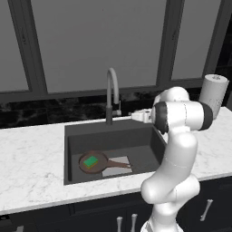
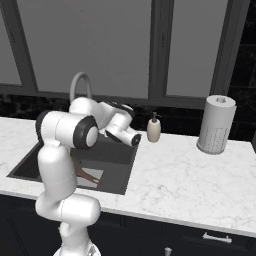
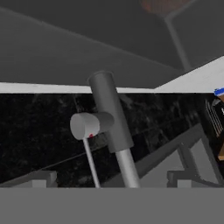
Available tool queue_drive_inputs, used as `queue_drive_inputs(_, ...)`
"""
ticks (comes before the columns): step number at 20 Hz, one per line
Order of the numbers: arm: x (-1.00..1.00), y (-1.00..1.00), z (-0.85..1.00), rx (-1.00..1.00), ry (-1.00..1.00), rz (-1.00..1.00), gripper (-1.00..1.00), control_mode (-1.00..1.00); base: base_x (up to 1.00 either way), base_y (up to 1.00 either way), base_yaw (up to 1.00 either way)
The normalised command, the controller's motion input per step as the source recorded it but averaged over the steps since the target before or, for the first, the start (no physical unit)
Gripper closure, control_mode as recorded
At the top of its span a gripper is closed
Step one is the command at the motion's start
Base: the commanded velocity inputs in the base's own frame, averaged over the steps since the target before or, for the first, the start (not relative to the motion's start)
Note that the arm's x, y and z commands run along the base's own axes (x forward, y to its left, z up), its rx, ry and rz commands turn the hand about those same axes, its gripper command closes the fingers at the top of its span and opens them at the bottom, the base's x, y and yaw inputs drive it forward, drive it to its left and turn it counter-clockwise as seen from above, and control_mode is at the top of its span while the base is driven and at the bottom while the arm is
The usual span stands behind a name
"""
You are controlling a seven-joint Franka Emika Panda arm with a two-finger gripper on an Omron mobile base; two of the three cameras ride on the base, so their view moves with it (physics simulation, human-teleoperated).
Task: Pick the pan and sponge and place them into the sink. Then turn on the water.
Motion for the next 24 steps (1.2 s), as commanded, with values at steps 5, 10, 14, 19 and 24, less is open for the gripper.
queue_drive_inputs(5,0.15,0.09,-0.01,0.0,-0.04,0.14,-1.0,-1.0,0.0,0.0,0.0)
queue_drive_inputs(10,0.08,0.08,0.0,0.0,-0.2,0.11,-1.0,-1.0,0.0,0.0,0.0)
queue_drive_inputs(14,0.01,0.13,0.0,0.0,-0.24,0.03,-1.0,-1.0,0.0,0.0,0.0)
queue_drive_inputs(19,0.24,0.14,0.0,0.0,-0.09,0.0,-1.0,-1.0,0.0,0.0,0.0)
queue_drive_inputs(24,0.42,0.06,0.0,0.0,0.0,0.0,-1.0,-1.0,0.0,0.0,0.0)
